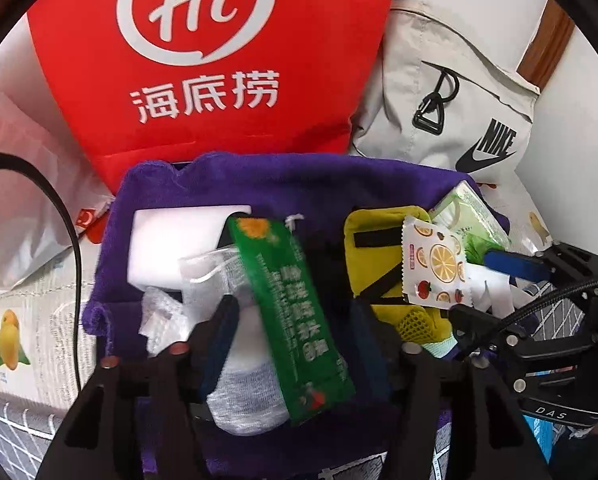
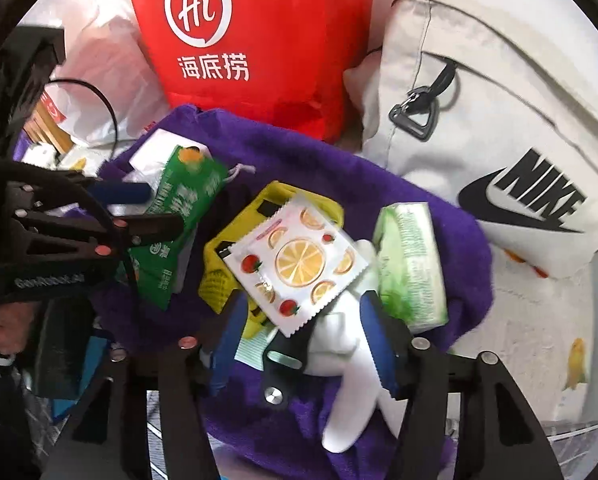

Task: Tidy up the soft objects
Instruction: 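Lower both packets onto the purple towel and open both grippers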

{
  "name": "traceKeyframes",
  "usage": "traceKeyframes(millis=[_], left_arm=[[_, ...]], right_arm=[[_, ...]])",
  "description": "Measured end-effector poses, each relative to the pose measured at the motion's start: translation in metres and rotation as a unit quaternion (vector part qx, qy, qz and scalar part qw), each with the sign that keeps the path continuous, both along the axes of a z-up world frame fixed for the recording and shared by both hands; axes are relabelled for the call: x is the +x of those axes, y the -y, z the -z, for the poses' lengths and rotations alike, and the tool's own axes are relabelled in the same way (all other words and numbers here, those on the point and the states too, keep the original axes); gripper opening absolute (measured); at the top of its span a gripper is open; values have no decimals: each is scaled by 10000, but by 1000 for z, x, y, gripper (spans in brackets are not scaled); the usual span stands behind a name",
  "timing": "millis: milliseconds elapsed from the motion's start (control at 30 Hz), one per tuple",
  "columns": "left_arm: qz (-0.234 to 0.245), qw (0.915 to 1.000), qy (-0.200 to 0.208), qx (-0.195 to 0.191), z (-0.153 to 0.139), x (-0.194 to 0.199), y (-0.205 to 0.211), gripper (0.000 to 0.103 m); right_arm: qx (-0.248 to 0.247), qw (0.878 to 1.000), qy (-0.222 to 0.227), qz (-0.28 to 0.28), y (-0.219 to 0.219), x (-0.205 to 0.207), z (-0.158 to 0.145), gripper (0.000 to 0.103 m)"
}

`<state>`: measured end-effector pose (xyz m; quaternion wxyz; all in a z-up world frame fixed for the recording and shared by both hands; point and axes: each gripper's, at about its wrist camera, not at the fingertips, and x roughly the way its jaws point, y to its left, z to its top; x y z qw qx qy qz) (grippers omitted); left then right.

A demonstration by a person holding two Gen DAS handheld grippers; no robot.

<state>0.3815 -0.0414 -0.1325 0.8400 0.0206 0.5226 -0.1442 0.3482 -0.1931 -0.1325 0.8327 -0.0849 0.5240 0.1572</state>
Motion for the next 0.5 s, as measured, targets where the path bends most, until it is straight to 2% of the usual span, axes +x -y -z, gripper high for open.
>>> traceKeyframes(millis=[200, 233, 267, 333, 500], left_arm=[[-186, 9997, 113, 124, -18, -5, -8, 71], [-224, 9995, 170, 153, -23, -7, -9, 74], [-259, 9992, 217, 191, -28, -10, -10, 81], [-313, 9985, 329, 303, -39, -17, -11, 86], [-369, 9963, 636, 453, -68, -39, -11, 87]], right_arm=[[-423, 9986, 180, 244, 3, -4, -9, 74], [-462, 9982, 211, 307, 4, -4, -12, 79], [-509, 9977, 245, 376, 4, -5, -15, 85], [-563, 9964, 348, 534, 5, -9, -23, 91], [-637, 9943, 328, 786, 8, -24, -39, 92]])
